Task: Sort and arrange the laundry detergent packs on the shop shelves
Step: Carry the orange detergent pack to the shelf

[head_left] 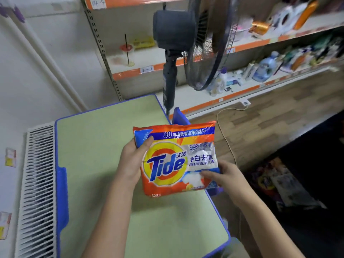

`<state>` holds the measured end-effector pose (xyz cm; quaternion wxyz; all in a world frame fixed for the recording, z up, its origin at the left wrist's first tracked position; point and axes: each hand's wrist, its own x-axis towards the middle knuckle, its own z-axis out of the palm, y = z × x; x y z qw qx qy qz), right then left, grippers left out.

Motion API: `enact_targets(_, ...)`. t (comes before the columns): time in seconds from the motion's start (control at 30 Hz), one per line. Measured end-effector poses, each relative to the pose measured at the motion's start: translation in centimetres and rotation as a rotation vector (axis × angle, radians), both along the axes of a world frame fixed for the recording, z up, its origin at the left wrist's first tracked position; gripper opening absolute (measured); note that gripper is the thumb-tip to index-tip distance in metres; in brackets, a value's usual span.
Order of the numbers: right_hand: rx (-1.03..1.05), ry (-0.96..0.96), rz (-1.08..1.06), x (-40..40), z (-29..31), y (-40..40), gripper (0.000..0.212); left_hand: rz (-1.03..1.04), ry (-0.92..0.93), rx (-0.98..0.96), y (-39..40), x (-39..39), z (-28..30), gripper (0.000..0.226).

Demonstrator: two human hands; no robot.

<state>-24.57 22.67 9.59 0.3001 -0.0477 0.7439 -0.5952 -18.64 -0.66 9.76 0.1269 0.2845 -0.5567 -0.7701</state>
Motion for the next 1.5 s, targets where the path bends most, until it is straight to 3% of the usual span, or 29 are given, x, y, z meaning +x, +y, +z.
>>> enact_targets(0.27, -0.047, 0.089, -0.131, -3.6, 2.0, 8.0, 0.022, -0.066, 0.076, 0.073, 7.0, -6.1, 1.8, 0.008)
enact_targets(0.83, -0.108, -0.081, -0.283, -23.1, -0.2, 27.2, 0.018, -0.140, -0.027, 0.076, 27.1, -27.5, 1.7, 0.011)
enact_targets(1.23, -0.133, 0.035, -0.404, -34.9, -0.7, 24.8, 0.008, -0.114, -0.007, -0.014, 25.9, -42.2, 2.3, 0.013)
enact_targets(1.5, -0.185, 0.015, -0.533, -48.6, -1.8, 20.6, 0.009, -0.259, -0.063, -0.036, 22.2, -59.0, 1.8, 0.026)
